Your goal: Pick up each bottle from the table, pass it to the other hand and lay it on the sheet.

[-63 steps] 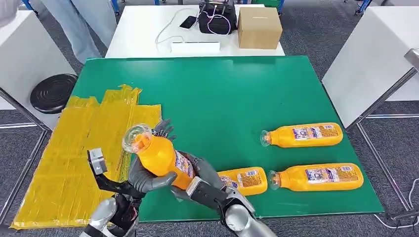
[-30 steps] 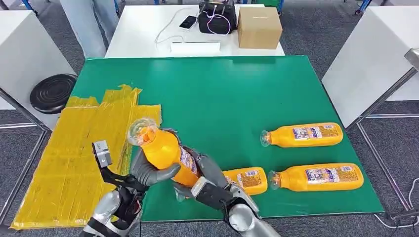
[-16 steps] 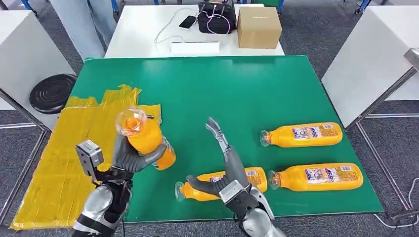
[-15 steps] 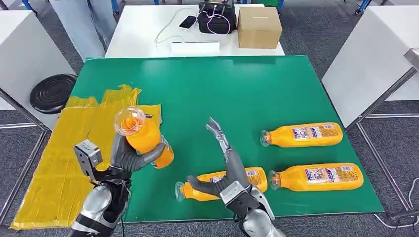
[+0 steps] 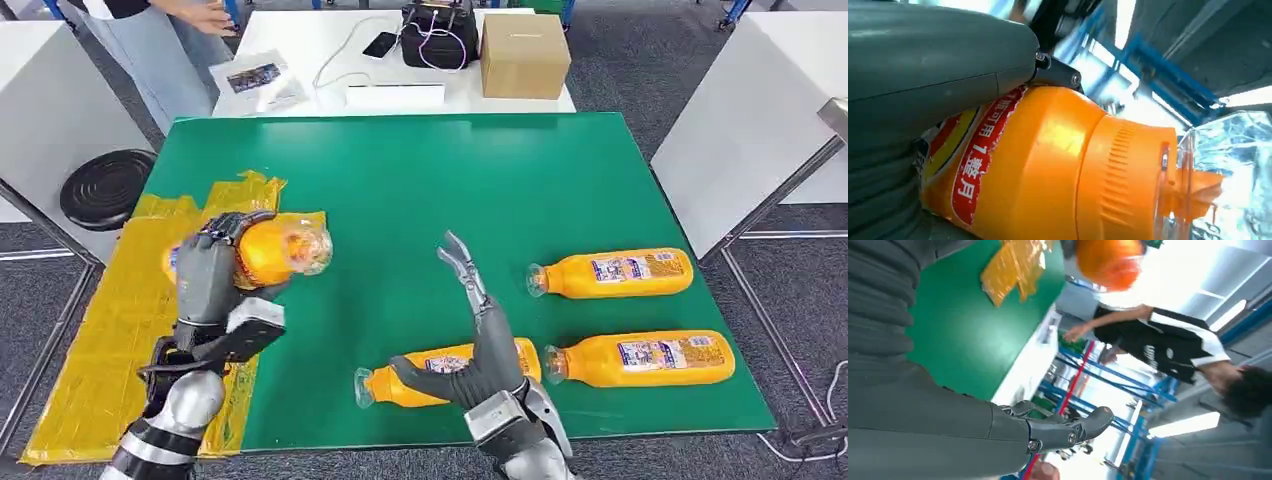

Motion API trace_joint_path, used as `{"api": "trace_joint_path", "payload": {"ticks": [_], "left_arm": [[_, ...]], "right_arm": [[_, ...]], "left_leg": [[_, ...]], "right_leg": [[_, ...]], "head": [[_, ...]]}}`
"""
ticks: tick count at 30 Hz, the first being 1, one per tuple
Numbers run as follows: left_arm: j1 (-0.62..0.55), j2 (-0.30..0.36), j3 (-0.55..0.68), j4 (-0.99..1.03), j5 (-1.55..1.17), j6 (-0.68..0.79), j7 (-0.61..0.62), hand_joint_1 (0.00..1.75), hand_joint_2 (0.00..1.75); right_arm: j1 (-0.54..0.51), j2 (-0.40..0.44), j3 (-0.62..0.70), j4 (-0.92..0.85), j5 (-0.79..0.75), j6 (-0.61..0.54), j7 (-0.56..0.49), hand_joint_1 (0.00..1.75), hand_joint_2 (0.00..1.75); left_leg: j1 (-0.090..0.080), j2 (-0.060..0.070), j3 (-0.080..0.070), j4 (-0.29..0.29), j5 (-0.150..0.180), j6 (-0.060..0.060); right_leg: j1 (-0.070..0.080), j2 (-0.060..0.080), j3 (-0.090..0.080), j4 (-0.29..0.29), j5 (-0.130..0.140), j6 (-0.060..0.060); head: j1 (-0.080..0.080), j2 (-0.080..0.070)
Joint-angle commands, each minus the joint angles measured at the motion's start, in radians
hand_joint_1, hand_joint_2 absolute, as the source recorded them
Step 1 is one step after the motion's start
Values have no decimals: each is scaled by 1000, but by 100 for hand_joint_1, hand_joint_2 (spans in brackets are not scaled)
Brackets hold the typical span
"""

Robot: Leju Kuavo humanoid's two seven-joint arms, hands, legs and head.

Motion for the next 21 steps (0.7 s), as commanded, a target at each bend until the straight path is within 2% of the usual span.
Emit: {"api": "trace_joint_path", "payload": {"ticks": [1,3,5,10,17,21], "left_arm": [[-143,77,-33,276,-351,35,127,175,175],[-143,77,-33,276,-351,35,127,175,175],[-165,94,-58,321,-464,16,183,175,175],[-297,77,-87,604,-532,9,223,175,175],[-304,73,-88,617,-533,14,223,175,175],[-304,73,-88,617,-533,14,223,175,175]], "right_arm": [[-27,-43,-22,-69,-4,0,11,0,175],[-27,-43,-22,-69,-4,0,11,0,175],[-34,-46,-15,-61,-9,2,10,0,175],[-62,-46,0,-51,-17,16,13,0,175],[-62,-45,1,-51,-17,16,13,0,175],[-62,-45,1,-51,-17,16,13,0,175]], "left_leg": [[0,-1,2,-1,1,0],[0,0,3,0,0,-1],[0,0,1,0,0,0],[0,-2,4,-1,1,-1],[0,0,2,0,0,-1],[1,1,5,0,-1,-1]], "right_leg": [[0,-1,2,-1,0,0],[0,-1,3,-1,0,0],[0,-1,2,0,0,0],[0,-3,5,-1,0,-1],[0,-1,2,1,0,0],[1,-1,6,0,-2,-1]], "head": [[0,0],[0,0],[0,0],[0,0],[0,0],[0,0]]}}
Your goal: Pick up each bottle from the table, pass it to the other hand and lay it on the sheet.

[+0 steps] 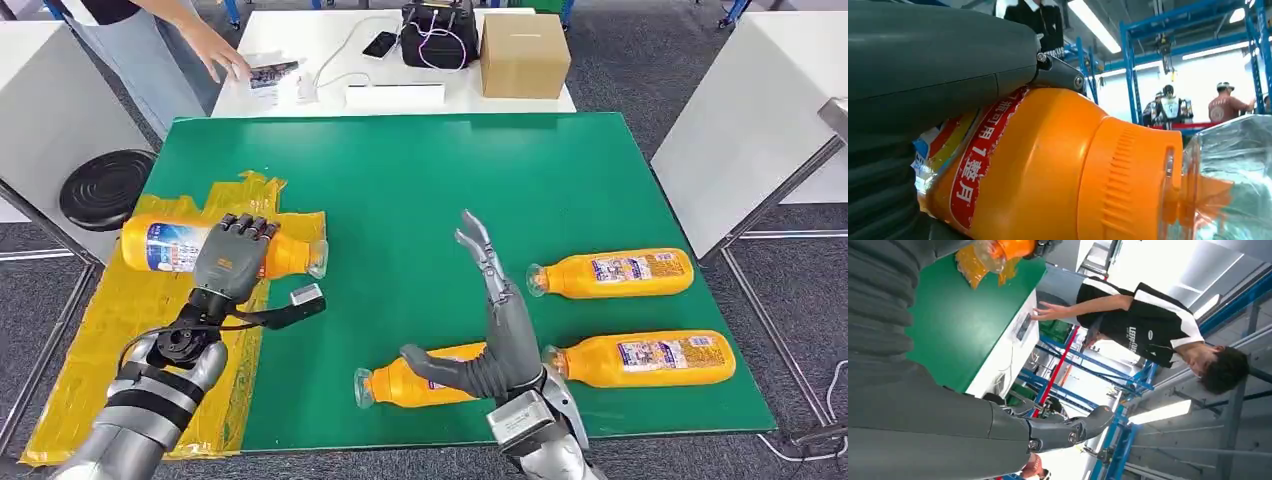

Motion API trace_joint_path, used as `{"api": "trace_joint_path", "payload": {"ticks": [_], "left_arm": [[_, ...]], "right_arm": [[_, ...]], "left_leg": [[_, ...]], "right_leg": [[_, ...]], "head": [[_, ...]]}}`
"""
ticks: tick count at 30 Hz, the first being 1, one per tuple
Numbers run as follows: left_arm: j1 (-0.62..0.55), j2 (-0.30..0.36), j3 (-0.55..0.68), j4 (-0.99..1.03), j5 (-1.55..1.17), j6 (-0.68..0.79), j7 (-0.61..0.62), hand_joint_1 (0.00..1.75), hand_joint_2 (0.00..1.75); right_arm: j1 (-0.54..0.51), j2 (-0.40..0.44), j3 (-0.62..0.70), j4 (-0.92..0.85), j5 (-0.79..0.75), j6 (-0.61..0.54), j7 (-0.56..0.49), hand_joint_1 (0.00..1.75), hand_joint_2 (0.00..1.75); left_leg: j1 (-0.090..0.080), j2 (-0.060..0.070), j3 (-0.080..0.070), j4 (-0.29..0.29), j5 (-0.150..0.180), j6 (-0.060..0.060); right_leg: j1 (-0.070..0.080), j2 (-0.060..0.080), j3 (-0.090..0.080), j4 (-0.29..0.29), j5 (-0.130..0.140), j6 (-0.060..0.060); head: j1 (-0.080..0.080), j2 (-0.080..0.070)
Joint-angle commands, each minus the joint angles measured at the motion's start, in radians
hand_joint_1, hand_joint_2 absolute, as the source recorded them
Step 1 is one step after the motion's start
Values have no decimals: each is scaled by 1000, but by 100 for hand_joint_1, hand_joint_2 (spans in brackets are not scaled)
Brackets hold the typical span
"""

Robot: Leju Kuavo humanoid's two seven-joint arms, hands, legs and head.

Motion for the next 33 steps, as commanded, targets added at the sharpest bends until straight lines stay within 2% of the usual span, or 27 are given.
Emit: {"api": "trace_joint_path", "payload": {"ticks": [1,5,10,18,19,20,21,23,25,26,30,31,32,33], "left_arm": [[-76,2,-47,129,-3,-1,4,175,175],[-82,-6,-44,146,2,-14,8,175,175],[-143,-74,2,321,63,-38,34,175,175],[-210,-97,98,522,159,-64,68,175,175],[-214,-99,118,541,188,-79,50,161,175],[-217,-102,132,552,210,-87,38,164,175],[-220,-101,136,563,218,-94,33,161,175],[-221,-99,137,572,218,-98,41,134,175],[-222,-98,148,582,231,-109,46,124,175],[-223,-95,151,587,234,-112,46,110,175],[-223,-95,151,587,234,-112,46,110,175],[-226,-95,156,594,240,-116,48,105,175],[-227,-93,158,599,242,-119,50,84,175],[-235,-76,174,654,253,-140,62,0,175]], "right_arm": [[-36,-25,11,19,-3,4,3,0,175],[-37,-26,14,19,-3,5,4,0,175],[-44,-18,19,30,8,8,21,0,175],[-65,-2,31,61,49,-8,46,0,175],[-67,-1,33,67,50,-9,47,0,175],[-68,-1,34,70,51,-10,48,0,175],[-71,-1,35,74,55,-11,50,0,175],[-74,1,36,78,58,-13,52,0,175],[-78,2,36,81,59,-15,52,0,175],[-81,2,36,83,59,-15,53,0,175],[-81,2,36,83,59,-15,53,0,175],[-85,3,37,87,60,-15,53,0,175],[-87,4,38,89,60,-14,54,0,175],[-102,7,44,109,62,-13,59,0,175]], "left_leg": [[0,0,2,0,-1,-1],[1,1,3,0,-1,-1],[0,-2,2,0,0,-1],[0,1,3,0,-1,-1],[0,1,2,0,-1,-1],[0,1,1,0,0,-1],[1,2,5,0,-1,-1],[0,1,2,0,0,-1],[1,1,2,0,0,-1],[0,1,1,0,0,0],[0,1,1,0,0,0],[0,1,2,0,0,-1],[0,1,2,0,0,-1],[1,1,1,0,0,-1]], "right_leg": [[0,0,3,0,-1,0],[1,0,4,0,-1,0],[0,-2,3,-1,0,0],[1,0,3,0,-1,0],[1,1,3,0,0,0],[0,1,2,0,0,0],[1,1,5,-1,-1,-1],[1,0,2,0,0,0],[1,0,2,0,0,0],[0,1,1,0,0,0],[0,1,1,0,0,0],[0,1,2,0,0,0],[0,1,2,0,0,0],[1,1,1,0,0,0]], "head": [[0,0],[0,0],[0,0],[0,0],[0,0],[0,0],[0,0],[0,0],[0,0],[0,0],[0,0],[0,0],[0,0],[0,0]]}}
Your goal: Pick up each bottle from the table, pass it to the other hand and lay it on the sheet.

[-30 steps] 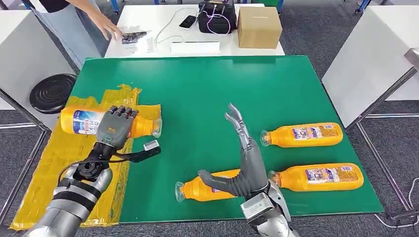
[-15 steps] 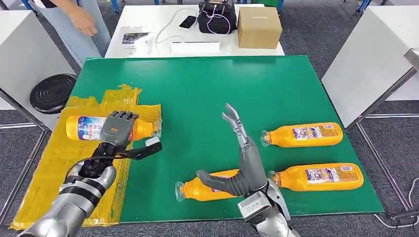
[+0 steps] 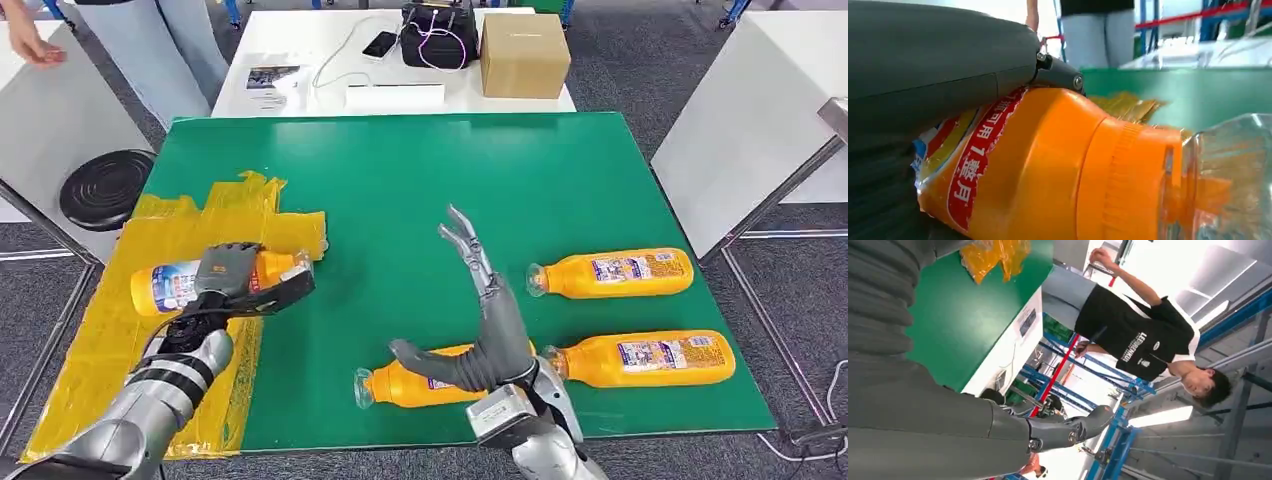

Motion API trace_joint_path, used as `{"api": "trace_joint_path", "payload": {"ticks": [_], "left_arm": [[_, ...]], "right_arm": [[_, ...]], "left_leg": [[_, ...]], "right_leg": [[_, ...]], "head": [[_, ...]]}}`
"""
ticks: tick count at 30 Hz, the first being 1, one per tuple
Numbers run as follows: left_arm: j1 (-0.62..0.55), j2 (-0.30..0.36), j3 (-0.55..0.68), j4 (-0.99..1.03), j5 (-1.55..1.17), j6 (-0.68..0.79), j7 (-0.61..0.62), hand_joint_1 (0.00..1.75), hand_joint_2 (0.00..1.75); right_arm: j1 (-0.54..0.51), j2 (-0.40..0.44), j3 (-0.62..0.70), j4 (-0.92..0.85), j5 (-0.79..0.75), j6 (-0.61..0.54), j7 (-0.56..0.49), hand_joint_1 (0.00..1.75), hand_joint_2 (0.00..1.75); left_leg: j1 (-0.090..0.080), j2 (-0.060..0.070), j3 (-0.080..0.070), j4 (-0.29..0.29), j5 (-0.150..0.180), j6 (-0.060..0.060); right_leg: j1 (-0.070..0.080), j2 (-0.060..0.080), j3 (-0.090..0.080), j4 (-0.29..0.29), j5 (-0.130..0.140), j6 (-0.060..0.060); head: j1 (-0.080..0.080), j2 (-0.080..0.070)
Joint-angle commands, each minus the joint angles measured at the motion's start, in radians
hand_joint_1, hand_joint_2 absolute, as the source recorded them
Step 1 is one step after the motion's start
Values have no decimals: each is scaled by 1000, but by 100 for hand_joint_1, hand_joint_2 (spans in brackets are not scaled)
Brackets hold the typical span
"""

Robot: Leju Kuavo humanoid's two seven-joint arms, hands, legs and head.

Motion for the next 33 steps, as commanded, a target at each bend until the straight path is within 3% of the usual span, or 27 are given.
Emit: {"api": "trace_joint_path", "payload": {"ticks": [1,26,29,33], "left_arm": [[-94,-4,94,254,39,-66,37,0,175],[-79,-12,124,266,63,-67,26,0,175],[-72,-25,164,245,121,-65,-42,0,175],[-6,-68,250,80,357,-93,-308,0,175]], "right_arm": [[-75,2,26,102,6,-6,17,0,175],[-98,-11,55,124,62,-4,45,0,175],[-101,-18,57,131,84,-2,58,0,175],[-93,-24,53,132,87,-10,55,0,175]], "left_leg": [[1,1,2,0,0,-1],[0,2,9,-1,0,-1],[0,3,10,-1,1,-2],[0,1,9,-1,1,-1]], "right_leg": [[1,1,2,0,0,0],[0,2,7,2,0,0],[0,3,8,1,1,-1],[0,1,7,2,0,0]], "head": [[0,0],[0,0],[0,0],[0,0]]}}
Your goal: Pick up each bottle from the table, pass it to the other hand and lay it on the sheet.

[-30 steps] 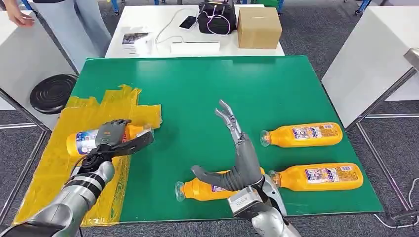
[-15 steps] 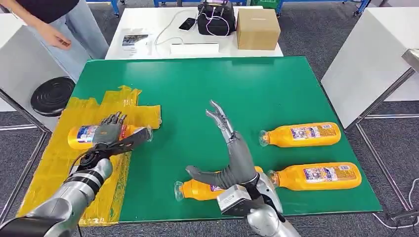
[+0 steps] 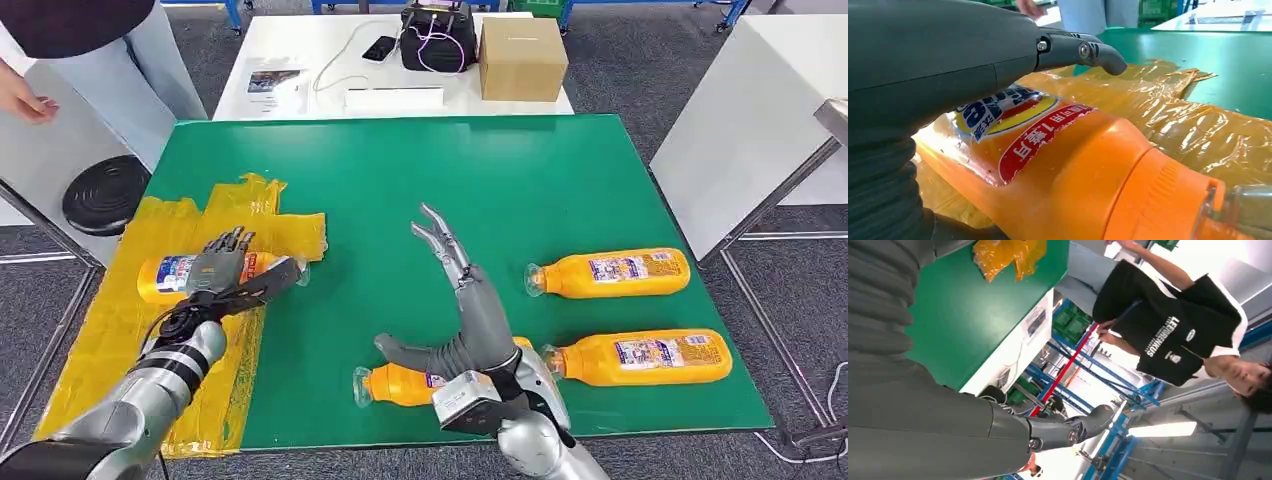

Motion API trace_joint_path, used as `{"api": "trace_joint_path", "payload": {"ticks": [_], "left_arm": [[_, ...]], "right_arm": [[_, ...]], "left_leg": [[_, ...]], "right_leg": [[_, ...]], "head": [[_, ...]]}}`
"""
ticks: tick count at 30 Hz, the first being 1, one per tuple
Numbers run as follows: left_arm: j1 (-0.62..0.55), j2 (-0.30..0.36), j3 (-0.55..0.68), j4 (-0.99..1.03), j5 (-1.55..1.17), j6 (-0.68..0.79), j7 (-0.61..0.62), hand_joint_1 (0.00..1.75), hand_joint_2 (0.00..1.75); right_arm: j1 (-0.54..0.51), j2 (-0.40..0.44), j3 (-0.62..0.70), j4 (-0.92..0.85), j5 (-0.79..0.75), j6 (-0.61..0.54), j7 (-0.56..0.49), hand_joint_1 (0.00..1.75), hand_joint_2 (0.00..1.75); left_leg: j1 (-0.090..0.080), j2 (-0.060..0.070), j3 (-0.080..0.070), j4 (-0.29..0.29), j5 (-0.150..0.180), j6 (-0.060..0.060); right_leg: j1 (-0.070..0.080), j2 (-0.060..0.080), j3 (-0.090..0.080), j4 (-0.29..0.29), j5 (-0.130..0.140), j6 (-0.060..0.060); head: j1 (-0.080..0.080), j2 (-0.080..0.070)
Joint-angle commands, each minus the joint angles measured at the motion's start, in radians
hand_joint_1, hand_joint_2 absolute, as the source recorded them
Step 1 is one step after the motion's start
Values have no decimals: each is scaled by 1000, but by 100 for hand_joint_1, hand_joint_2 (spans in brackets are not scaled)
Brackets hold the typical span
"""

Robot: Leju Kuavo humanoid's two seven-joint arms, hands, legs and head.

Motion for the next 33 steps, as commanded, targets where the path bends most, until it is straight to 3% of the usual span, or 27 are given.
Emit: {"api": "trace_joint_path", "payload": {"ticks": [1,5,11,21,27,33], "left_arm": [[115,-71,139,-209,340,-73,-342,0,175],[264,-39,31,-602,593,-224,-361,0,175],[377,6,-29,-895,733,-276,-368,0,175],[403,3,-47,-924,739,-273,-373,0,175],[497,-11,-35,-1049,846,-349,-408,0,175],[495,-11,-35,-1048,846,-349,-408,0,175]], "right_arm": [[-21,-33,13,53,10,-14,4,0,175],[14,-48,-10,23,25,-39,0,0,175],[55,-80,-46,-24,46,-37,2,0,175],[68,-97,-79,-42,94,-33,21,0,175],[91,-256,-61,-14,302,35,123,0,175],[92,-250,-65,-15,302,40,121,0,175]], "left_leg": [[0,2,2,-1,0,0],[0,0,-1,0,0,0],[0,3,-5,1,-2,-1],[-1,0,-6,0,0,0],[-1,0,-4,-1,-1,0],[-1,0,-6,0,-1,0]], "right_leg": [[0,1,2,-2,0,0],[0,0,-1,-1,0,0],[0,1,-5,-1,-1,0],[-1,0,-6,-1,0,0],[-1,0,-4,-2,-1,0],[-1,1,-5,-2,-1,0]], "head": [[0,0],[0,0],[0,0],[0,0],[0,0],[0,0]]}}
